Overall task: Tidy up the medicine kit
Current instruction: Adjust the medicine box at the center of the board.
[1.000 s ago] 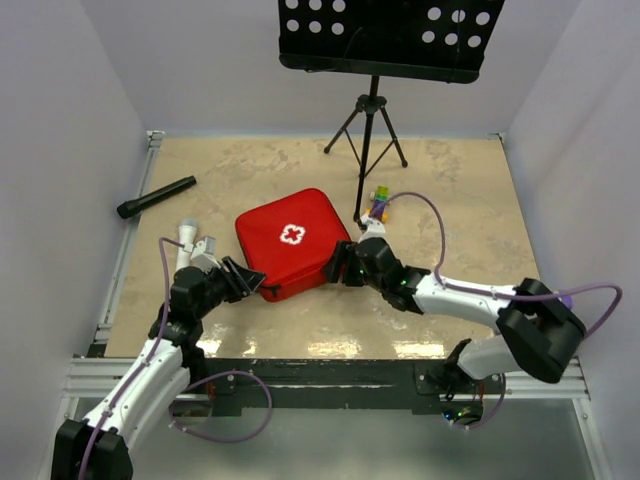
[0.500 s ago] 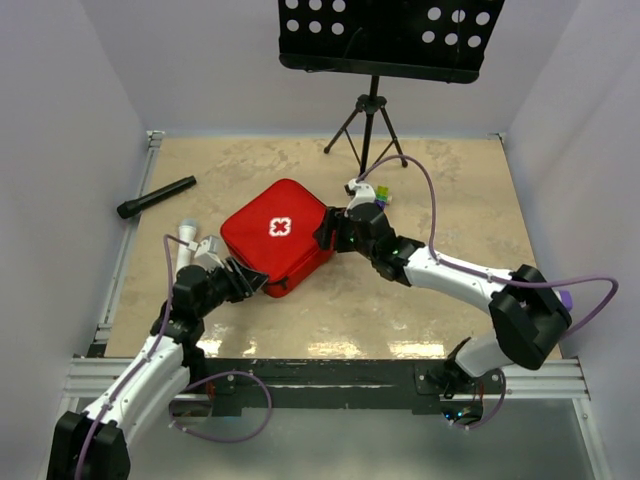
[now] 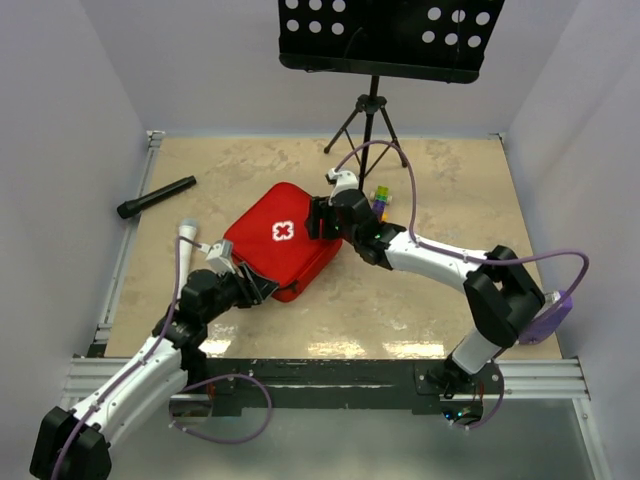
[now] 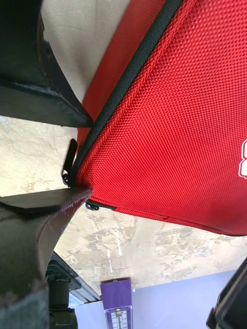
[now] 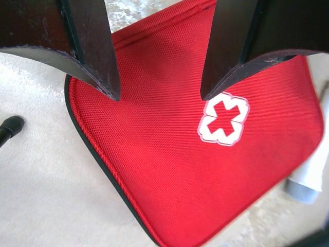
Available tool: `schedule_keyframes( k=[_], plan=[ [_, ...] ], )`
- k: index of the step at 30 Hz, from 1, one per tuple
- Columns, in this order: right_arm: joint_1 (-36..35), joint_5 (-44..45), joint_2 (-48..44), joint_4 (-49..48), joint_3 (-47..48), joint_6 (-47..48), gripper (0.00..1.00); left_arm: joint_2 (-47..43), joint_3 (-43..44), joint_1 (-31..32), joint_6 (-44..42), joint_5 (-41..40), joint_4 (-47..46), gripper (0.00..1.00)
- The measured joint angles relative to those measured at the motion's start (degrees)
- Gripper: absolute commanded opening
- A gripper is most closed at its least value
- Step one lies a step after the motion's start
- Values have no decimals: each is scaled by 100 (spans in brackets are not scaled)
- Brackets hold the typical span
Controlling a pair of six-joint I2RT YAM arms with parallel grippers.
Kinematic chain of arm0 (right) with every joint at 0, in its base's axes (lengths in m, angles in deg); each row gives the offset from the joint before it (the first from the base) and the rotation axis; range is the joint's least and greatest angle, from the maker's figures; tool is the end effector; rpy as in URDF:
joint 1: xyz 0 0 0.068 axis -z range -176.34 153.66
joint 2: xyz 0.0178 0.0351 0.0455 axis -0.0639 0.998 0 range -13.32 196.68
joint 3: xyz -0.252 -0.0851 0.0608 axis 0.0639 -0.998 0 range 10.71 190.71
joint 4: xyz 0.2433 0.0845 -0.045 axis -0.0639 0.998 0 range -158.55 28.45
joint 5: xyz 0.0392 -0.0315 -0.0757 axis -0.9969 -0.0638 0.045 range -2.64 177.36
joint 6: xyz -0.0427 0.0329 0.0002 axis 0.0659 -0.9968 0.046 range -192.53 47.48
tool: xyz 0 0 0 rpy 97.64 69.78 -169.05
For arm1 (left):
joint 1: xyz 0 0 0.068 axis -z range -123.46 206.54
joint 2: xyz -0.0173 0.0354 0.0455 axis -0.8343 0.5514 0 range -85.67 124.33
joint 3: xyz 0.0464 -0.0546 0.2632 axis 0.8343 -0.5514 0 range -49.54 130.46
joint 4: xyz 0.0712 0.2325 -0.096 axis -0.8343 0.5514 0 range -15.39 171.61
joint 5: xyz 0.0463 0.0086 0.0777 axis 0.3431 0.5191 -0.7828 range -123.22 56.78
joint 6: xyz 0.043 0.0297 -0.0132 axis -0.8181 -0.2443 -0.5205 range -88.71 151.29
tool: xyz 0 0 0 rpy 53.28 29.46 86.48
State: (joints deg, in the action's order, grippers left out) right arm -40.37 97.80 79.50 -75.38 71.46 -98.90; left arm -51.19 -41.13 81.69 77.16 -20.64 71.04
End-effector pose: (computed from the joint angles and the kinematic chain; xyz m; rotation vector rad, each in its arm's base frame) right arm 0.2713 0.2532 0.2515 -0.1974 2.0457 0.5968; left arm 0.1317 -0.0704 0.1675 -0.2248 2.0877 -1.0004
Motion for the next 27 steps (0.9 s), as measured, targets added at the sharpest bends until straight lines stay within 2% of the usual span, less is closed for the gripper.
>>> schedule_keyframes(
  k=[3, 6, 11, 17, 21, 22, 27],
  plan=[
    [0, -52, 179, 15, 11, 107, 69, -50, 0, 116, -2, -55, 72, 66],
    [7, 0, 254, 26, 11, 149, 72, -173, 0, 197, 0, -83, 210, 69],
    [179, 94, 227, 9, 11, 131, 79, -474, 0, 251, 7, -120, 564, 70],
    [658, 48, 446, -4, 321, 133, 79, -662, 0, 269, 72, -442, 754, 71],
    [879, -153, 890, -114, 702, 184, 78, -431, 0, 269, 153, -546, 584, 70],
    [911, -256, 992, -153, 723, 203, 77, -13, 50, 269, 153, -531, 227, 69],
    [927, -728, 1255, -387, 590, 238, 75, 573, 87, 267, 94, -417, -365, 69]
  ],
)
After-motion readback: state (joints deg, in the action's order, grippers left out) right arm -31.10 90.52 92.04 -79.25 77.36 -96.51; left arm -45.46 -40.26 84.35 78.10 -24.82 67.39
